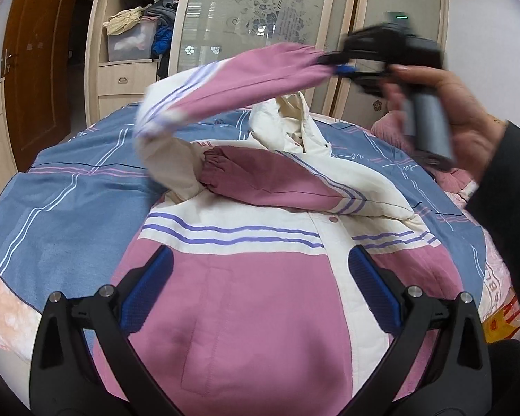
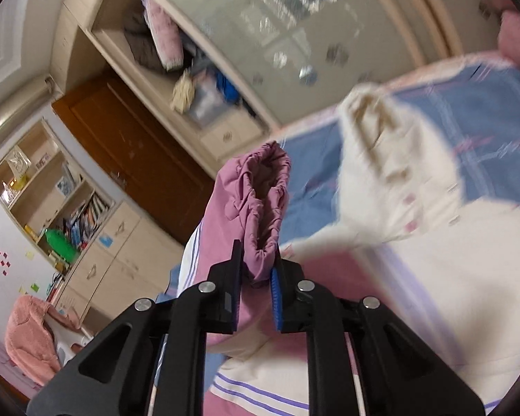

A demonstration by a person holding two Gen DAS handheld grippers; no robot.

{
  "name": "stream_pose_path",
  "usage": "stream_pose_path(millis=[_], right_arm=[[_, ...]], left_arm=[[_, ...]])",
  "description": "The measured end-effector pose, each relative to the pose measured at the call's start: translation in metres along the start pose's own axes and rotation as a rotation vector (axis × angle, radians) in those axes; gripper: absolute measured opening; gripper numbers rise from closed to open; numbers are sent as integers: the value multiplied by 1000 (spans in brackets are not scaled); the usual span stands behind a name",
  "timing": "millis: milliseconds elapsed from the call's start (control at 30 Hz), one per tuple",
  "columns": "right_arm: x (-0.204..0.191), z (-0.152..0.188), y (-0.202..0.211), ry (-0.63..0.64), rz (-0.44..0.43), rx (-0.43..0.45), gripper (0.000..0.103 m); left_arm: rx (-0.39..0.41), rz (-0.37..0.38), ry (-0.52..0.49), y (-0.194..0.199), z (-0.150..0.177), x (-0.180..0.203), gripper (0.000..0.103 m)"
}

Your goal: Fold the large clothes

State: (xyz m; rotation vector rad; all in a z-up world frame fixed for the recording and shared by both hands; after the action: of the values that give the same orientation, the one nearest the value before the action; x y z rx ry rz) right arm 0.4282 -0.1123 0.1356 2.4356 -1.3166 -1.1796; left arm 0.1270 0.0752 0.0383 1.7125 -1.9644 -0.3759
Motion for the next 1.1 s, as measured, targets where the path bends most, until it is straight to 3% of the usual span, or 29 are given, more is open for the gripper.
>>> stream_pose_path(millis=[167, 267, 500, 700, 767, 800, 833, 867, 1000, 1100], right_arm=[[71, -3, 70, -38, 121, 79, 14], [115, 14, 86, -67, 213, 72, 14], [193, 75, 63, -126, 393, -36, 14], [220, 98, 50, -176, 418, -37, 17], [220, 101, 53, -172, 418, -33, 27], [218, 103, 58, -160, 436, -28, 47], [217, 105, 65, -154, 470, -23, 75], [216, 107, 72, -160, 496, -13, 83], [202, 123, 120, -164, 454, 39, 85], [160, 156, 166, -92, 439, 37, 97]], left_arm=[[5, 18, -11, 0, 1, 5, 101], [-2, 22, -18, -2, 1, 9, 101], [-34, 15, -27, -13, 6, 14, 101], [-58, 6, -43, -19, 11, 19, 101], [-63, 4, -52, -20, 12, 20, 101], [-67, 3, -54, -21, 13, 20, 101], [-70, 5, -53, -21, 13, 20, 101], [-72, 8, -51, -22, 13, 20, 101], [-72, 11, -36, -20, 14, 16, 101], [-84, -3, -36, -20, 17, 12, 101]])
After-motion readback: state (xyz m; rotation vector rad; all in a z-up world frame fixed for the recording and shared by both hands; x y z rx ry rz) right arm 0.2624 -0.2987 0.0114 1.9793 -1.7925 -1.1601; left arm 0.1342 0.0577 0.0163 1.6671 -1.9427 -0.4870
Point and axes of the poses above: each gripper's, at about its wrist camera, not at the fingertips, and y roughly against the way its jaws point, x to its right, z to its underside, the point moved 1 cm from there along -y, roughly the way its jaws point, and after that the axes turned 3 degrees about z, right-handed, at the moved point
